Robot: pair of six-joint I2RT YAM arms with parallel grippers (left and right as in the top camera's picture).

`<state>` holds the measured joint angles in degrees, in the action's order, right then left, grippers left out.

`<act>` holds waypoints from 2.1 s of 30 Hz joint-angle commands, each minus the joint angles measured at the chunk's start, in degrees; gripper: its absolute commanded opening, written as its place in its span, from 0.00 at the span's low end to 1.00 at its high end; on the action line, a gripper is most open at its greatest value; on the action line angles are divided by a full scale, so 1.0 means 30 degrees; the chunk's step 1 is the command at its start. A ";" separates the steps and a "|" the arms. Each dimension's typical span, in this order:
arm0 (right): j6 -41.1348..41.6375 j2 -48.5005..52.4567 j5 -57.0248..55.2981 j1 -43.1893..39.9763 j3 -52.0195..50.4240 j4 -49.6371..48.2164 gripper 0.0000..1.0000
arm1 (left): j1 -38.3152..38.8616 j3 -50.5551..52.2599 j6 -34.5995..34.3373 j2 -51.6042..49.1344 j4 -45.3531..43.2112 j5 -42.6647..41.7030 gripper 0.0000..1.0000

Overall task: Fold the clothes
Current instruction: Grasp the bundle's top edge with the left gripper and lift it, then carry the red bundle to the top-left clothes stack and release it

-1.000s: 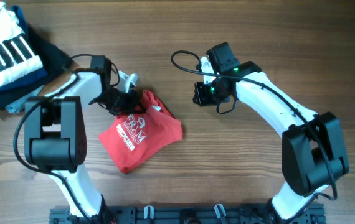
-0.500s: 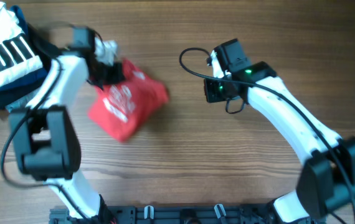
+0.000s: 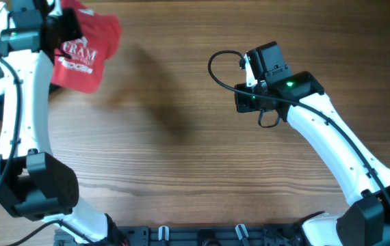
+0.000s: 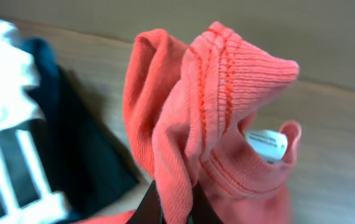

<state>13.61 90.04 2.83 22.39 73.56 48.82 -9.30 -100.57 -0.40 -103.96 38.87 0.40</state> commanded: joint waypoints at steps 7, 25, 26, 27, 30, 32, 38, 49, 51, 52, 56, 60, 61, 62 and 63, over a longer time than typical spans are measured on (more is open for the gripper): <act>0.0182 -0.0342 -0.0517 -0.0044 0.0284 0.0488 0.14 | -0.3657 -0.0736 -0.1617 0.0131 -0.2295 0.1115 0.04; 0.0656 -0.0342 -0.0233 -0.0044 0.0284 0.1188 0.12 | -0.7788 -0.0729 -0.2033 -0.3869 -0.8247 0.1107 0.06; 0.0678 -0.0342 -0.0219 -0.0044 0.0284 0.1202 0.12 | -0.7847 -0.0729 -0.2033 -0.4036 -0.8575 0.1107 0.06; 0.0678 -0.0342 -0.0226 -0.0044 0.0284 0.1253 0.12 | -0.7941 -0.0729 -0.2040 -0.4204 -0.8954 0.1107 0.06; 0.0947 -0.0342 -0.0226 -0.0044 0.0284 0.1377 0.12 | -0.8145 -0.0729 -0.2033 -0.4714 -1.0222 0.1107 0.28; 0.1020 -0.0342 -0.0226 -0.0044 0.0284 0.1406 0.12 | -0.8291 -0.0729 -0.2018 -0.4991 -1.0856 0.1115 0.65; 0.1013 -0.0342 -0.0226 -0.0044 0.0284 0.1443 0.12 | -0.9369 -0.0743 -0.3344 -0.5129 -1.1351 0.1894 1.00; 0.1035 -0.0342 -0.0226 -0.0044 0.0284 0.0692 0.63 | -0.9282 -0.2229 -0.3453 -0.2266 -0.8400 -0.0809 1.00; 0.1027 -0.0342 -0.0189 -0.0044 0.0284 0.0262 0.86 | -0.8539 -0.2229 -0.3453 -0.1887 -0.7286 -0.1137 1.00; 0.1027 -0.0342 0.0029 -0.0044 0.0284 -0.0029 0.94 | -0.8051 -0.2229 -0.3453 -0.1778 -0.6645 -0.1144 1.00; 0.1027 -0.0335 0.1020 -0.0044 0.0284 -0.1239 0.99 | -0.5319 -0.2229 -0.3453 -0.1647 -0.2878 -0.1217 1.00; 0.0969 -0.0335 0.1195 -0.0058 0.0284 -0.2718 1.00 | -0.2113 -0.2229 -0.3453 -0.1647 0.1093 -0.1996 1.00; 0.0954 -0.0335 0.1195 -0.0073 0.0277 -0.3118 0.99 | -0.1486 -0.2229 -0.3453 -0.1647 0.1632 -0.1989 1.00; 0.0962 -0.0335 0.1202 -0.0087 0.0277 -0.3461 1.00 | -0.0663 -0.2229 -0.3453 -0.1647 0.2302 -0.1982 1.00; 0.0969 -0.0328 0.1202 -0.0102 0.0277 -0.3883 0.99 | 0.0095 -0.2229 -0.3446 -0.1647 0.2827 -0.1982 1.00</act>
<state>16.64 90.04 5.15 22.39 73.56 39.68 -16.08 -106.96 -10.26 -109.30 43.46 -3.44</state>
